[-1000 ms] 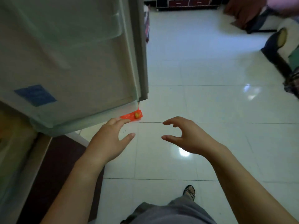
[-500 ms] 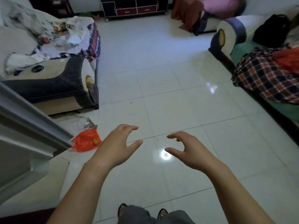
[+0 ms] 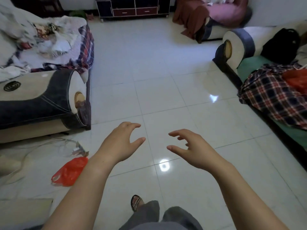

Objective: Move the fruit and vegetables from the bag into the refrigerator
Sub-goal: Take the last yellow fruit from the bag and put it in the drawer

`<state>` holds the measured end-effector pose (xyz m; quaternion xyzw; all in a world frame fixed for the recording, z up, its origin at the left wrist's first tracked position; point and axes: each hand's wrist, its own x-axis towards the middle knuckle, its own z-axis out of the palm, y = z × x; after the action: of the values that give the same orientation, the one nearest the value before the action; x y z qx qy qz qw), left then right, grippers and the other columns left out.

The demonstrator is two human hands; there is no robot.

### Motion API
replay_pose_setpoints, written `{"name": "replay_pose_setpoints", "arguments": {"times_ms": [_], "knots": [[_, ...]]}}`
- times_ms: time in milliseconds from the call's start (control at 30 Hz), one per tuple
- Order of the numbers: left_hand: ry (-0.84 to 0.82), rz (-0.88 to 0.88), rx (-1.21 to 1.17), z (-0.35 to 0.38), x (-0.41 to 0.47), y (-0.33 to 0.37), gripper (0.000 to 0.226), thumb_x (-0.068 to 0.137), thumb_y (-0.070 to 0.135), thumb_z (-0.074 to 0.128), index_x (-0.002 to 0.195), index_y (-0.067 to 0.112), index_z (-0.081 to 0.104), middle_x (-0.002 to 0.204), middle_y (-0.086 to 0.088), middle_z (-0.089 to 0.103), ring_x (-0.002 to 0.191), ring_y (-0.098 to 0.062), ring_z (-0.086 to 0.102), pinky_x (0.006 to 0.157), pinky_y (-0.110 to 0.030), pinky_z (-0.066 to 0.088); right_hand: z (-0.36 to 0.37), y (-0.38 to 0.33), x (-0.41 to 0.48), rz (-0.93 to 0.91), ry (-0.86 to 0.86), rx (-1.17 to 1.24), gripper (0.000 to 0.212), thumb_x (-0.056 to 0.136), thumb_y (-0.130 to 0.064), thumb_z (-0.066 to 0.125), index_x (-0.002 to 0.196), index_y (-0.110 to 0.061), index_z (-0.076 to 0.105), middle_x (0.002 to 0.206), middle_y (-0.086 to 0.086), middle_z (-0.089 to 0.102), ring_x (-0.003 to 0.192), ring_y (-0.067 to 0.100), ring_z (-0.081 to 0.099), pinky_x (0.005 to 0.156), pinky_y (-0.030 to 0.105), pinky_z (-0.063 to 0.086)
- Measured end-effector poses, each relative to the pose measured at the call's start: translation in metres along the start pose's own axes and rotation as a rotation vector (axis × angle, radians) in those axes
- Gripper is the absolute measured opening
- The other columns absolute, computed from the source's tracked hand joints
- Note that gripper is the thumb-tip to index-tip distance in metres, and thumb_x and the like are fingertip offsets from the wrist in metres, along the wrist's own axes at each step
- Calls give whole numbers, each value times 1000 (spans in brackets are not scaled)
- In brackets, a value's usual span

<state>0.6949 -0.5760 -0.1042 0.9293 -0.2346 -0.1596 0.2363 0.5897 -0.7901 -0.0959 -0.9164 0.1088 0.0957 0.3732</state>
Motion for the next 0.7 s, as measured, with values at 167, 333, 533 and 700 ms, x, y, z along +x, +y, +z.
{"name": "replay_pose_setpoints", "arguments": {"times_ms": [167,333,533,700], "knots": [[64,11,-22,-36,83,-13,49,88,48,53,133,30,43,138,8,41,123,-9,43,95,-25,34,-30,-18,87,-59,55,-15,42,84,-47,62,123,-36,52,124,-19,51,110,0,49,93,22,44],[109,-104,-54,-57,142,-48,50,87,49,53,132,29,45,138,6,42,122,-11,45,98,-28,37,-43,-40,194,-166,-48,-61,43,84,-48,61,124,-35,51,126,-19,51,111,-1,48,89,16,39],[252,-411,-108,-87,197,-97,47,88,45,54,131,27,46,138,5,42,121,-13,45,97,-27,38,-39,-86,338,-414,-235,-153,42,86,-48,59,125,-33,51,128,-19,50,107,-6,43,83,10,30],[426,-710,-222,-117,203,-134,46,88,42,56,130,26,48,135,3,46,119,-14,47,97,-24,36,0,-152,427,-640,-484,-277,45,87,-51,56,127,-33,49,133,-14,49,117,4,47,89,15,33]]}}
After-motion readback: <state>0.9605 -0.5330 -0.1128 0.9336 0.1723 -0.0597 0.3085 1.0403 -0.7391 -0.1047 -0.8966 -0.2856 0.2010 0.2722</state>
